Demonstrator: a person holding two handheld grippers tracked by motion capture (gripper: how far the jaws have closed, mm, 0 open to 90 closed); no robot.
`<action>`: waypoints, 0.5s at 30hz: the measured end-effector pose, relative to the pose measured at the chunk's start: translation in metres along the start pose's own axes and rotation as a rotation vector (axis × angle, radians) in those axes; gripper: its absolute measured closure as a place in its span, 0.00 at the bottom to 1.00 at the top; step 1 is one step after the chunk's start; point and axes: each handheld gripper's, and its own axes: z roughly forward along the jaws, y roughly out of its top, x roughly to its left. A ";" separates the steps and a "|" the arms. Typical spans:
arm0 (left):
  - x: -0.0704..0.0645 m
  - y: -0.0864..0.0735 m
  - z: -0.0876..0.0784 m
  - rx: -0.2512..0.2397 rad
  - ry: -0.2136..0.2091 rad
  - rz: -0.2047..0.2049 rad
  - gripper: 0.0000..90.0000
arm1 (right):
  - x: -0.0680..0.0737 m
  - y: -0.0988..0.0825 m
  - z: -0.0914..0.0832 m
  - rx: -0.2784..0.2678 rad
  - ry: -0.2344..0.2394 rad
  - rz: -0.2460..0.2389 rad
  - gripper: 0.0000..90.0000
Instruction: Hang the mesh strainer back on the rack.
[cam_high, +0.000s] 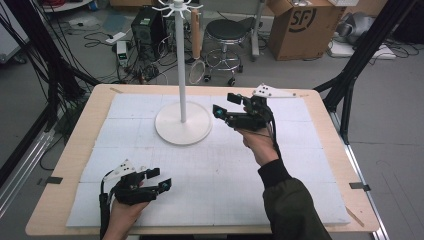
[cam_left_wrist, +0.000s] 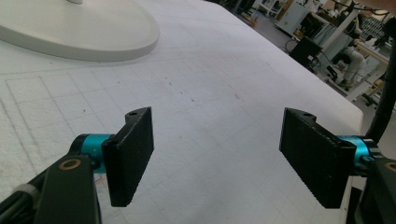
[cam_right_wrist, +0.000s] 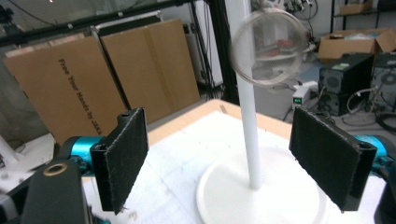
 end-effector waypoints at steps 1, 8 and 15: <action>0.000 0.000 0.000 0.000 -0.001 0.004 0.30 | 0.000 -0.004 -0.003 0.002 -0.004 0.002 0.22; -0.002 0.000 0.001 -0.002 -0.001 0.008 0.30 | -0.002 -0.024 -0.020 0.046 0.009 0.018 0.20; -0.002 0.000 0.002 -0.003 0.001 0.007 0.29 | -0.004 -0.039 -0.035 0.062 0.006 0.018 0.20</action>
